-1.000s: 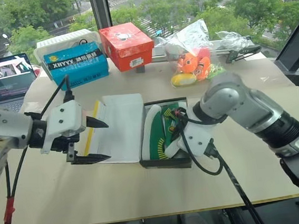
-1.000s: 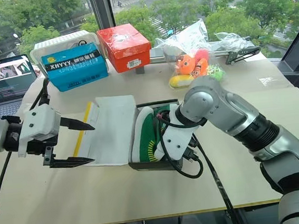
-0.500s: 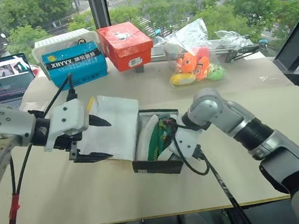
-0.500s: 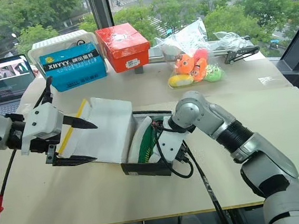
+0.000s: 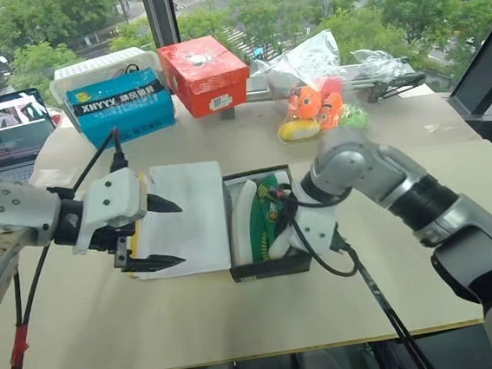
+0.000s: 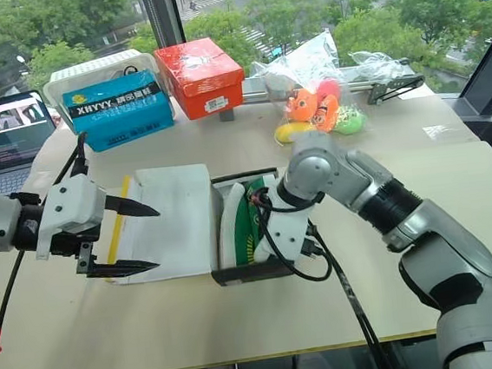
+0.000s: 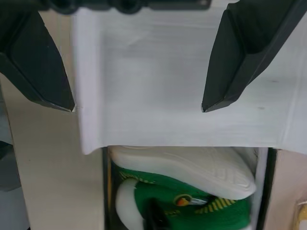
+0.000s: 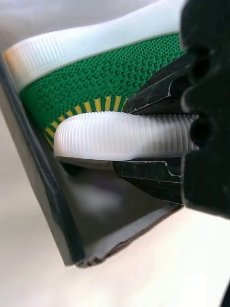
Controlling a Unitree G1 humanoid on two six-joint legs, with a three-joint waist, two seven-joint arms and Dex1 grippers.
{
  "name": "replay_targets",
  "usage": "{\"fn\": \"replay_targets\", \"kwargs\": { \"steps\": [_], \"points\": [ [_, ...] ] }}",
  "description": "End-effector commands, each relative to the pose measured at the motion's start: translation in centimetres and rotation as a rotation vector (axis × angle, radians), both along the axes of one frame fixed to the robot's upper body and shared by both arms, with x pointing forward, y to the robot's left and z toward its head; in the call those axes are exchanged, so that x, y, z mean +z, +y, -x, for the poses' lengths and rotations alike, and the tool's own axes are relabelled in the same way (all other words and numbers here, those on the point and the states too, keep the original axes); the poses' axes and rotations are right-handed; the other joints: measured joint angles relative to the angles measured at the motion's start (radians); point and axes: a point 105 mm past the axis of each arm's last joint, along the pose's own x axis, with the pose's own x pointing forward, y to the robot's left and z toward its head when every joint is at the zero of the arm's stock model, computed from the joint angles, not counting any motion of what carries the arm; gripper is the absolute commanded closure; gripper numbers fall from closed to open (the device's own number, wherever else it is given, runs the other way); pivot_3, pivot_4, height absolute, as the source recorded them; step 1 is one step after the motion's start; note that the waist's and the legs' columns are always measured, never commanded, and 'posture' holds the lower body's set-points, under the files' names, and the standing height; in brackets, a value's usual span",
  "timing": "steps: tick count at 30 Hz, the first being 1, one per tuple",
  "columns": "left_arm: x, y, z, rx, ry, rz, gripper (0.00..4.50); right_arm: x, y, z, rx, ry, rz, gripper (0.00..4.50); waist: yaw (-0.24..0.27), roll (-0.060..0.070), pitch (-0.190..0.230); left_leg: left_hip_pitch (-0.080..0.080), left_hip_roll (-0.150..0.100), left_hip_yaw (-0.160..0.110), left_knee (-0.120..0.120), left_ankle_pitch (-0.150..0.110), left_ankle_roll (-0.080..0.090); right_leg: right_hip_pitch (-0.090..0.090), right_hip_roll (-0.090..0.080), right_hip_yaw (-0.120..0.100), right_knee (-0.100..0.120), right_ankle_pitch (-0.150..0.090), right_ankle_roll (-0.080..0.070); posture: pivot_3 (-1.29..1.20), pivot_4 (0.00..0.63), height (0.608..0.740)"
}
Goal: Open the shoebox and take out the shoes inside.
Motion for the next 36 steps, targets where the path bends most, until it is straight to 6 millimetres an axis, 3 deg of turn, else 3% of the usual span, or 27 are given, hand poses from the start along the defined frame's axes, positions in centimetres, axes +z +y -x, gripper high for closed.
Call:
{"fn": "replay_targets", "kwargs": {
  "steps": [1,2,3,4,6,8,11,13,14,15,17,19,20,21,24,25,26,27,29,30,32,33,34,35,36],
  "points": [
    [1.0,0.0,0.3,0.004,-0.047,-0.002,0.00,0.6,2.5,1.9,0.069,0.070,-0.114,3.83,0.001,0.000,0.000,0.000,0.000,0.000,0.000,0.000,0.000,0.000,0.000,0.000,0.000,0.000,0.000,0.00,0.150,0.740],
    [1.0,0.0,0.3,0.006,-0.046,-0.004,0.00,1.0,3.4,2.7,0.065,0.125,-0.158,3.83,0.002,0.000,0.000,0.000,0.000,0.000,0.000,0.000,0.000,0.000,0.000,0.000,0.000,0.000,0.000,0.00,0.150,0.740],
    [1.0,0.1,0.3,0.008,-0.046,-0.006,0.00,0.7,3.1,2.2,0.057,0.101,-0.136,3.83,-0.001,0.000,0.000,0.000,0.000,0.000,0.000,0.000,-0.001,0.000,0.000,0.000,0.000,0.000,0.000,0.00,0.150,0.740],
    [1.1,0.1,0.3,0.009,-0.046,-0.006,0.00,0.3,2.4,0.1,0.036,-0.022,-0.095,3.83,-0.004,0.000,0.000,-0.001,0.001,0.000,0.000,-0.001,-0.001,0.000,0.001,0.000,0.000,0.000,0.000,0.00,0.150,0.740],
    [1.1,0.1,0.3,0.010,-0.046,-0.008,0.00,0.3,2.1,-0.2,0.067,-0.062,-0.066,3.83,-0.004,0.001,0.001,-0.001,0.001,0.002,0.000,-0.001,-0.001,-0.003,0.000,0.001,0.001,0.000,-0.001,0.00,0.150,0.740],
    [1.1,0.1,0.4,0.011,-0.046,-0.009,0.00,-0.2,2.7,3.4,0.053,0.172,-0.117,3.83,0.008,0.000,0.001,-0.001,0.000,0.002,0.000,-0.001,-0.002,-0.003,0.000,0.001,0.001,0.000,-0.001,0.00,0.150,0.740],
    [1.1,0.1,0.4,0.011,-0.045,-0.008,0.00,-0.6,1.4,-1.6,0.003,-0.089,-0.057,3.83,0.007,0.000,0.001,0.000,0.002,0.001,0.001,-0.002,-0.003,0.000,0.001,-0.003,0.000,0.000,-0.001,0.00,0.150,0.740],
    [0.9,0.1,0.4,0.009,-0.037,-0.010,0.00,0.6,3.8,1.2,0.025,0.056,-0.162,3.83,0.003,0.001,0.002,0.000,-0.001,0.003,0.001,-0.002,-0.003,-0.001,-0.001,0.000,0.000,0.000,-0.001,0.00,0.150,0.740],
    [0.9,0.1,0.4,0.007,-0.037,-0.009,0.00,0.5,3.7,1.2,0.027,0.067,-0.153,3.83,0.003,0.001,0.002,0.000,0.000,0.004,0.000,-0.002,-0.003,-0.001,-0.001,0.001,0.000,0.000,-0.001,0.00,0.150,0.740],
    [0.9,0.0,0.3,0.005,-0.037,-0.008,0.00,0.3,3.5,1.1,0.023,0.067,-0.139,3.83,0.002,0.001,0.002,0.000,0.002,0.003,0.001,-0.002,-0.003,-0.001,0.000,0.000,0.000,0.000,-0.001,0.00,0.150,0.740],
    [1.0,-0.1,0.3,0.000,-0.040,-0.004,0.00,0.8,1.8,-2.2,0.036,-0.166,-0.044,3.83,-0.002,0.001,0.002,0.001,0.003,0.004,0.001,-0.002,-0.003,-0.001,0.002,0.000,0.001,0.001,-0.001,0.00,0.150,0.740],
    [0.9,0.0,0.3,-0.002,-0.034,-0.007,0.00,2.8,5.5,1.4,0.036,0.036,-0.257,3.83,0.000,0.002,0.004,0.000,0.002,0.004,0.001,-0.002,-0.003,-0.003,0.001,0.001,0.002,0.001,-0.001,0.00,0.150,0.740],
    [0.9,0.0,0.2,-0.003,-0.036,-0.007,0.00,2.3,5.1,0.3,0.017,0.005,-0.227,3.83,0.001,0.001,0.004,0.000,0.002,0.004,0.001,-0.002,-0.003,-0.003,0.001,0.001,0.001,0.001,-0.001,0.00,0.150,0.740],
    [0.9,-0.2,0.1,-0.007,-0.040,-0.003,0.00,2.1,3.9,-2.6,0.014,-0.229,-0.134,3.83,-0.002,0.001,0.004,0.000,0.004,0.004,0.001,-0.002,-0.003,-0.003,0.002,0.000,0.001,0.001,-0.001,0.00,0.150,0.740],
    [0.8,-0.2,0.0,-0.009,-0.036,-0.003,0.00,3.2,4.5,0.6,0.004,-0.043,-0.153,3.83,0.002,0.001,0.005,-0.002,0.003,0.006,0.001,-0.002,-0.004,-0.006,0.002,0.002,0.002,0.001,-0.002,0.00,0.150,0.740],
    [0.8,-0.2,0.0,-0.010,-0.036,-0.004,0.00,2.7,4.0,-0.3,-0.004,-0.054,-0.132,3.83,0.004,0.001,0.005,-0.003,0.003,0.007,0.001,-0.002,-0.004,-0.008,0.002,0.002,0.002,0.001,-0.002,0.00,0.150,0.740],
    [0.9,-0.3,0.0,-0.011,-0.036,-0.002,0.00,2.5,3.2,-2.2,0.006,-0.187,-0.091,3.83,0.004,0.001,0.005,-0.004,0.004,0.006,0.001,-0.002,-0.004,-0.008,0.002,0.001,0.002,0.001,-0.002,0.00,0.150,0.740],
    [0.9,-0.3,0.0,-0.013,-0.036,-0.002,0.00,2.7,2.8,-2.0,0.008,-0.175,-0.077,3.83,0.002,0.001,0.005,-0.004,0.004,0.006,0.001,-0.002,-0.004,-0.008,0.002,0.001,0.002,0.001,-0.002,0.00,0.150,0.740],
    [0.8,-0.2,0.0,-0.011,-0.033,-0.007,0.00,3.8,5.2,2.2,0.035,0.042,-0.213,3.83,0.004,0.001,0.005,-0.005,0.003,0.008,0.001,-0.002,-0.004,-0.010,0.001,0.002,0.002,0.001,-0.002,0.00,0.150,0.740],
    [0.8,-0.2,0.0,-0.010,-0.034,-0.007,0.00,3.3,4.9,3.5,0.048,0.131,-0.188,3.83,0.005,0.001,0.005,-0.007,0.003,0.009,0.001,-0.002,-0.004,-0.011,0.001,0.002,0.002,0.001,-0.002,0.00,0.150,0.740],
    [0.8,-0.3,0.0,-0.010,-0.037,-0.005,0.00,2.0,3.1,-0.7,-0.020,-0.039,-0.111,3.83,-0.002,0.001,0.005,-0.010,0.004,0.008,0.002,-0.002,-0.004,-0.013,0.002,0.001,0.006,0.001,-0.002,0.00,0.150,0.740],
    [0.8,-0.3,0.0,-0.009,-0.034,-0.004,0.00,2.3,3.1,0.5,-0.030,0.029,-0.119,3.83,-0.007,0.001,0.005,-0.009,0.004,0.009,0.003,-0.002,-0.004,-0.014,0.001,0.001,0.008,0.001,-0.002,0.00,0.150,0.740],
    [0.7,-0.2,0.1,-0.007,-0.031,-0.008,0.00,3.1,4.5,3.3,-0.046,0.206,-0.204,3.83,-0.007,0.001,0.005,-0.008,0.003,0.012,0.003,-0.004,-0.005,-0.014,0.001,0.001,0.009,0.001,-0.002,0.00,0.150,0.740],
    [0.7,-0.1,0.1,-0.006,-0.030,-0.012,0.00,3.1,4.6,6.2,-0.035,0.383,-0.197,3.83,-0.003,0.001,0.005,-0.009,0.003,0.012,0.003,-0.004,-0.005,-0.015,0.000,0.001,0.009,0.001,-0.002,0.00,0.150,0.740],
    [0.7,-0.1,0.1,-0.004,-0.031,-0.011,0.00,1.8,3.8,6.3,-0.018,0.385,-0.150,3.83,0.002,0.001,0.005,-0.010,0.004,0.012,0.003,-0.004,-0.004,-0.015,0.000,0.001,0.008,0.001,-0.002,0.00,0.150,0.740]
  ]
}}
